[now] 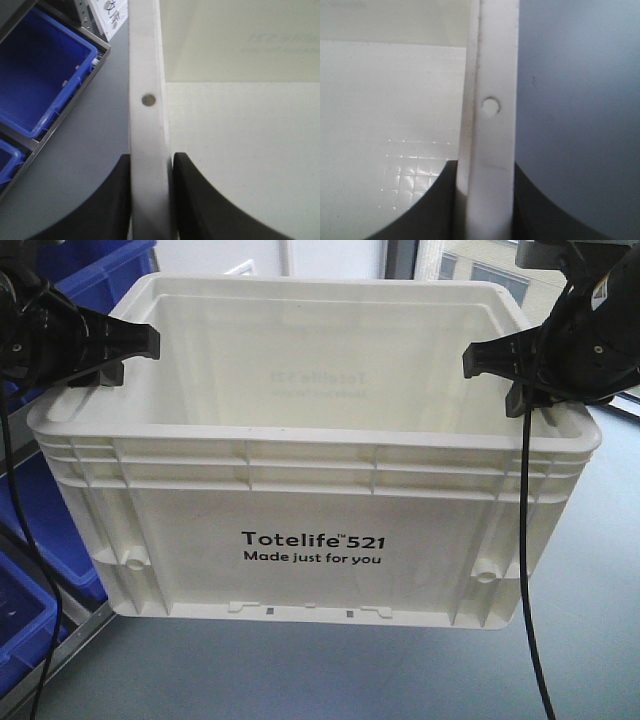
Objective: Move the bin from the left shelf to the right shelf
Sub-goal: 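Carry the tote with both grippers while turning toward the other shelving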
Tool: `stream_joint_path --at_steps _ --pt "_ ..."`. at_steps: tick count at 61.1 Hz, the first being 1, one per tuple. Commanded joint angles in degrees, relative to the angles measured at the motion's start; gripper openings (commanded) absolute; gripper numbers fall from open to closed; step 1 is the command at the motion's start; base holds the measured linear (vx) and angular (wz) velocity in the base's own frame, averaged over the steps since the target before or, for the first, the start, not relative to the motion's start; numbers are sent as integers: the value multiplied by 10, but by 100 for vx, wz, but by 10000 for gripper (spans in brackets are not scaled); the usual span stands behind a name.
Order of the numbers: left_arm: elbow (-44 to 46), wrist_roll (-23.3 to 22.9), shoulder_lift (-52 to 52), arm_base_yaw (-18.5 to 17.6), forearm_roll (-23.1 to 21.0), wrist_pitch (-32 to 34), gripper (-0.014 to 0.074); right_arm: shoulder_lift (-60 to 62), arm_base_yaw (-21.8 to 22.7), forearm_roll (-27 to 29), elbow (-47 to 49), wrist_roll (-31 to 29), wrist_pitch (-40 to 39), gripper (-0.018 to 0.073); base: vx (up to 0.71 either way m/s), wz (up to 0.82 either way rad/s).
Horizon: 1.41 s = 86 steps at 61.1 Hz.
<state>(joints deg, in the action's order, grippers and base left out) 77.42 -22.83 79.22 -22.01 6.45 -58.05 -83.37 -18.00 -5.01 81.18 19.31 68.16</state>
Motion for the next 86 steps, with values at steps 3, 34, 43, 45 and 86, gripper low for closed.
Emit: stream_joint_path --at_steps 3,34,43,45,86 --pt "20 7 -26 0 36 38 61 31 5 -41 23 2 -41 2 12 50" --pt "20 7 -26 0 36 38 61 31 5 -41 23 2 -41 2 9 50" --pt "20 7 -26 0 36 38 61 31 5 -41 23 2 -41 2 6 45" --pt "20 7 -26 0 36 38 61 31 5 -41 23 2 -41 2 5 42" --pt "20 7 -26 0 36 38 61 31 5 -41 23 2 -41 2 5 32"
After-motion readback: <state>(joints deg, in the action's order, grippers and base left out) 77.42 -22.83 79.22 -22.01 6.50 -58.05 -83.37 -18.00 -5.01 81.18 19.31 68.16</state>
